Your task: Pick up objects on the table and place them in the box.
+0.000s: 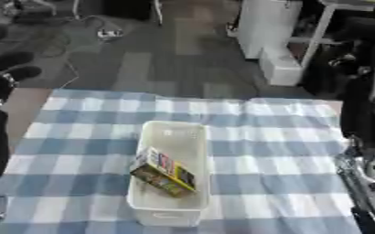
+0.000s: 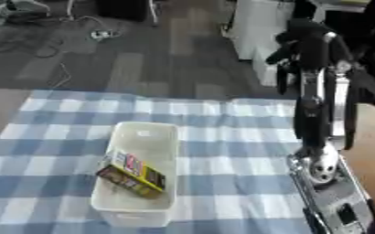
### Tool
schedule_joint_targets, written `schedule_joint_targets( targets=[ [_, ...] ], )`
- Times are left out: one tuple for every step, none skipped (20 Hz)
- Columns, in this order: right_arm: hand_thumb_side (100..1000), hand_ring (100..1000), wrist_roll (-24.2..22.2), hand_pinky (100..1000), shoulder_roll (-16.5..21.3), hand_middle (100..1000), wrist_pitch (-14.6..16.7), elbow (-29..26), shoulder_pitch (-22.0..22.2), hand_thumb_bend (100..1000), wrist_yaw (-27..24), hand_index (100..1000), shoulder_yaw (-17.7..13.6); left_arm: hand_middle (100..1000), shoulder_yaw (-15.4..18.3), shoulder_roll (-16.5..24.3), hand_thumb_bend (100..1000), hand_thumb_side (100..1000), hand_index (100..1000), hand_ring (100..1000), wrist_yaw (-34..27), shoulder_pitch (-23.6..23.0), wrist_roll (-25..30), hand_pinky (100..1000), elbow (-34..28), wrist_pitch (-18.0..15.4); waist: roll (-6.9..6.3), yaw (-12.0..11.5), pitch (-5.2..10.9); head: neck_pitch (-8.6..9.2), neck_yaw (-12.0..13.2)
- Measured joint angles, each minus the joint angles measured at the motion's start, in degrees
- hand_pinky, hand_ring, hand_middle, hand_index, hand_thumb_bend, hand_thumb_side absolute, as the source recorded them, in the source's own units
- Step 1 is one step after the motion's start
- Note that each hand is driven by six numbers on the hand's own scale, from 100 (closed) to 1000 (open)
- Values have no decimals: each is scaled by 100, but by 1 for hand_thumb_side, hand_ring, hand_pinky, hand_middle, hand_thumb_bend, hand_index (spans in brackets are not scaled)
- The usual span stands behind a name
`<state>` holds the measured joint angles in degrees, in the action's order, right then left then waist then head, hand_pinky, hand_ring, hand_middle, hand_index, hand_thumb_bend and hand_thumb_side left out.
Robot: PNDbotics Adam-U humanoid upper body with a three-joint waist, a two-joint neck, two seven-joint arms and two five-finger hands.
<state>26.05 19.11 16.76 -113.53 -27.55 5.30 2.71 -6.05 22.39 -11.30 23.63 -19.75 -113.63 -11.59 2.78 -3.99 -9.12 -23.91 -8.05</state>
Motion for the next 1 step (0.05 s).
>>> schedule_joint_targets(
  targets=[
    [758, 435, 85, 100, 0, 540, 47, 0, 0, 435, 32, 694, -18, 790, 6, -1, 602, 949, 853, 714, 9, 0, -3, 670, 0, -2, -4, -1, 0, 48, -12]
  ],
)
